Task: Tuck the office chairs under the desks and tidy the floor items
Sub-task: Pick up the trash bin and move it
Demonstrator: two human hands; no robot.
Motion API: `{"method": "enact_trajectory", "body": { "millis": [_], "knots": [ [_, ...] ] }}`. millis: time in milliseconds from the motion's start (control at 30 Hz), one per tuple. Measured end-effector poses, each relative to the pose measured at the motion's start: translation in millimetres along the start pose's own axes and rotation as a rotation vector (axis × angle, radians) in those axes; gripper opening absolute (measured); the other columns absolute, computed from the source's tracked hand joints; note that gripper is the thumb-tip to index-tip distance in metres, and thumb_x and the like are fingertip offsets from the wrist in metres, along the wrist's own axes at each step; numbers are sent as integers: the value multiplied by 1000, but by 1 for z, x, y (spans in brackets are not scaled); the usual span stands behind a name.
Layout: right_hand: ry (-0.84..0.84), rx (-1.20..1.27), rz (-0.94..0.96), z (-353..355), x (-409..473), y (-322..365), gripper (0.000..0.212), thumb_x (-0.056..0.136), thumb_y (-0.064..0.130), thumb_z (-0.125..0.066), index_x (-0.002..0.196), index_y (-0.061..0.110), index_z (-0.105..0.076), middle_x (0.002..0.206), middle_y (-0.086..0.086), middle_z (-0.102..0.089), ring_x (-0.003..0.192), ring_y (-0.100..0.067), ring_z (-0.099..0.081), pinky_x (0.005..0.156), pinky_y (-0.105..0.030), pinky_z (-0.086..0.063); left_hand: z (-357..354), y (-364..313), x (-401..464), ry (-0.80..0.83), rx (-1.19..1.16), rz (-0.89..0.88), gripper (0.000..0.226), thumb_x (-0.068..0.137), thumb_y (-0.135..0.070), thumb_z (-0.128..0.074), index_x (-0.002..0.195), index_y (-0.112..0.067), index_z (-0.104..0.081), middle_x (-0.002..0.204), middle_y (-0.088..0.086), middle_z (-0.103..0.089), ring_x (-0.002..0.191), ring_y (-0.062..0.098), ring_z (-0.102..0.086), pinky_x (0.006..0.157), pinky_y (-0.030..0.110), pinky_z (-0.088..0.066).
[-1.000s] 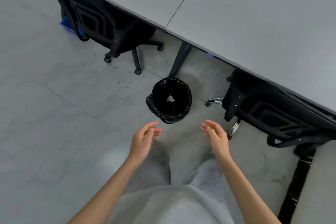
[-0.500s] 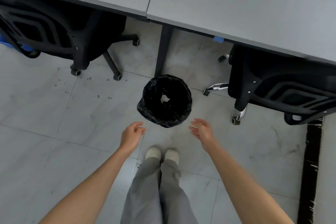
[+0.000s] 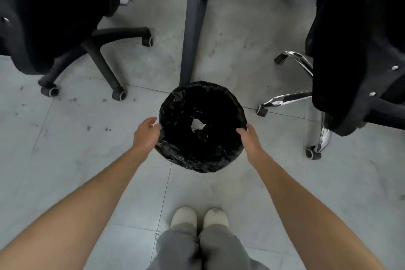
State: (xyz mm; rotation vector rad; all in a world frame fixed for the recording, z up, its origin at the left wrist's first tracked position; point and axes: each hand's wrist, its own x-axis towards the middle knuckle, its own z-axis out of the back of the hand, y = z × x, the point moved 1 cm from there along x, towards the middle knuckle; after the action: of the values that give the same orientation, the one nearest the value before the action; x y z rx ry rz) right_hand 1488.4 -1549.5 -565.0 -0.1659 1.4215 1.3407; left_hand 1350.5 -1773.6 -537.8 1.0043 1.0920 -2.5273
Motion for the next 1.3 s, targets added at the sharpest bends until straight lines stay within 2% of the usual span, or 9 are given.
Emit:
{"method": "enact_trajectory", "body": {
  "millis": [133, 267, 367, 733, 867, 1000, 1100, 1233, 1300],
  "knots": [
    [-64, -1, -3, -20, 43, -15, 40, 91, 17, -42, 130, 11, -41, 120, -10, -54, 109, -28, -53, 94, -39, -44, -28, 16, 33, 42, 184, -26, 51, 90, -14, -48, 138, -5, -32, 141, 15, -42, 127, 32, -41, 101, 36, -34],
    [-185, -21, -32, -23, 64, -25, 29, 91, 10, -39, 116, 6, -52, 103, -14, -57, 90, -28, -54, 75, -32, -43, -43, 22, 56, 112, -102, 121, 43, 85, -11, -54, 126, -4, -43, 125, 18, -54, 109, 33, -54, 91, 38, -44],
    [-224, 71, -86, -12, 57, -26, 32, 90, 6, -37, 118, 10, -53, 107, -12, -58, 92, -28, -55, 77, -32, -45, -46, 19, 50, 95, -216, 176, 39, 85, -7, -52, 123, -3, -46, 120, 17, -57, 100, 31, -56, 81, 36, -45],
    [-363, 212, -71, 97, -112, 31, 29, 91, 10, -35, 110, 9, -57, 95, -8, -57, 88, -25, -52, 72, -29, -40, -19, -52, -119, 23, -98, 93, 23, 82, -15, -48, 100, 0, -55, 95, 14, -62, 93, 35, -59, 68, 31, -42],
    [-509, 389, -98, 143, -204, 66, 21, 93, 12, -35, 80, 14, -52, 70, -1, -46, 67, -18, -44, 55, -26, -35, 12, -108, -204, -63, -8, -28, 23, 86, -17, -48, 101, -2, -57, 91, 15, -64, 92, 34, -59, 69, 30, -37],
    [-641, 466, -149, 182, -296, 85, 20, 91, 13, -38, 72, 19, -42, 67, 2, -35, 59, -15, -31, 49, -27, -26, 48, -161, -277, 10, 124, -238, 35, 89, -15, -41, 123, -15, -45, 69, 1, -57, 63, 19, -53, 66, 32, -40],
    [-694, 601, -175, 203, -363, 80, 17, 88, 11, -43, 96, 16, -57, 88, -3, -50, 77, -20, -43, 69, -29, -38, 71, -190, -324, 93, 282, -479, 38, 90, -16, -39, 127, -18, -47, 65, -1, -53, 73, 24, -51, 68, 31, -37],
    [-786, 793, -185, 215, -455, 59, 17, 84, 8, -45, 82, 23, -53, 75, 4, -49, 80, -21, -45, 72, -31, -39, 90, -209, -380, 185, 373, -704, 33, 90, -15, -45, 121, -9, -53, 67, 1, -52, 81, 26, -50, 72, 30, -34],
    [-844, 855, -150, 216, -499, 44, 21, 86, 7, -44, 95, 22, -55, 79, 4, -52, 79, -16, -48, 77, -30, -39, 94, -214, -407, 252, 418, -838, 31, 90, -14, -47, 119, -4, -53, 73, 3, -54, 78, 22, -48, 70, 26, -31]
  ]
}}
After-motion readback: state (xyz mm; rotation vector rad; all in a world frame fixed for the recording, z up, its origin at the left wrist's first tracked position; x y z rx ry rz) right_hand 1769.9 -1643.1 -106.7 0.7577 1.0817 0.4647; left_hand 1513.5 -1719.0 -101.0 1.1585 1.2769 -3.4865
